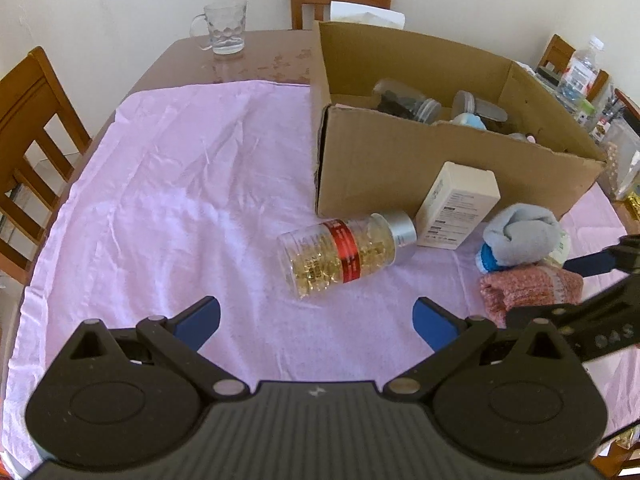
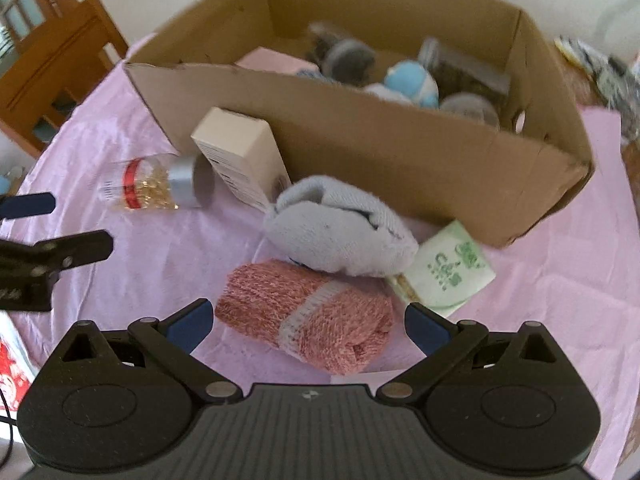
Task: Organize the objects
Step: 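Withdraw both grippers from the box toward the remaining items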
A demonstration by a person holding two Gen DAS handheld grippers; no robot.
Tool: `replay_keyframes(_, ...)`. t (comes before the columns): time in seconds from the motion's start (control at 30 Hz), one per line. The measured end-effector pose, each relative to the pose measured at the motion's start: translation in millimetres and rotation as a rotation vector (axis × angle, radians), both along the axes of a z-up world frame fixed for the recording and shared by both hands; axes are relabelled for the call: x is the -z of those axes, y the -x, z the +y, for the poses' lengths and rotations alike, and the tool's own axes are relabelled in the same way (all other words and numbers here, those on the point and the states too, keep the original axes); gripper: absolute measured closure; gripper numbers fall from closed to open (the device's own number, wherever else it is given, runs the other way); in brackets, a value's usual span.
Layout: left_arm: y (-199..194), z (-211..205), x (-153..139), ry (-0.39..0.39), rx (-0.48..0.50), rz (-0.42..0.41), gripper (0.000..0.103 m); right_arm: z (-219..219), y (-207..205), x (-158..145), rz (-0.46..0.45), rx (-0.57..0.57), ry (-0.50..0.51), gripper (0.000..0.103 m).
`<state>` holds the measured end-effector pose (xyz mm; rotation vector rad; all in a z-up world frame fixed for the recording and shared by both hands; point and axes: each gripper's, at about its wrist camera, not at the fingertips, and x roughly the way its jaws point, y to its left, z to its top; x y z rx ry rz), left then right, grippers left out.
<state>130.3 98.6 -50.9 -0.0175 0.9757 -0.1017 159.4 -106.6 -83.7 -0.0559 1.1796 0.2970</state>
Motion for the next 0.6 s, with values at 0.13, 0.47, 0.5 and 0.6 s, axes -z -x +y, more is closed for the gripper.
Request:
replay_keyframes(0.13,2,4,-1,0.001,0.016,-0.005,0.001,11,1,6,0.02,0.006,0.018,0.0)
replay_keyframes(0.47,-5,12,1,0.04,0.048,0.006,0.001,44,22,10,0.003,-0.099,0.046,0.0)
replay_keyframes(0.5,-7,10,2,0.044,0.057,0.008,0.001,45,22,11,0.001,-0.094,0.054,0.0)
replay_keyframes(0.6,-17,2,6,0.049,0.082,0.015,0.001,49,22,16,-0.008,-0.08,0.085,0.0)
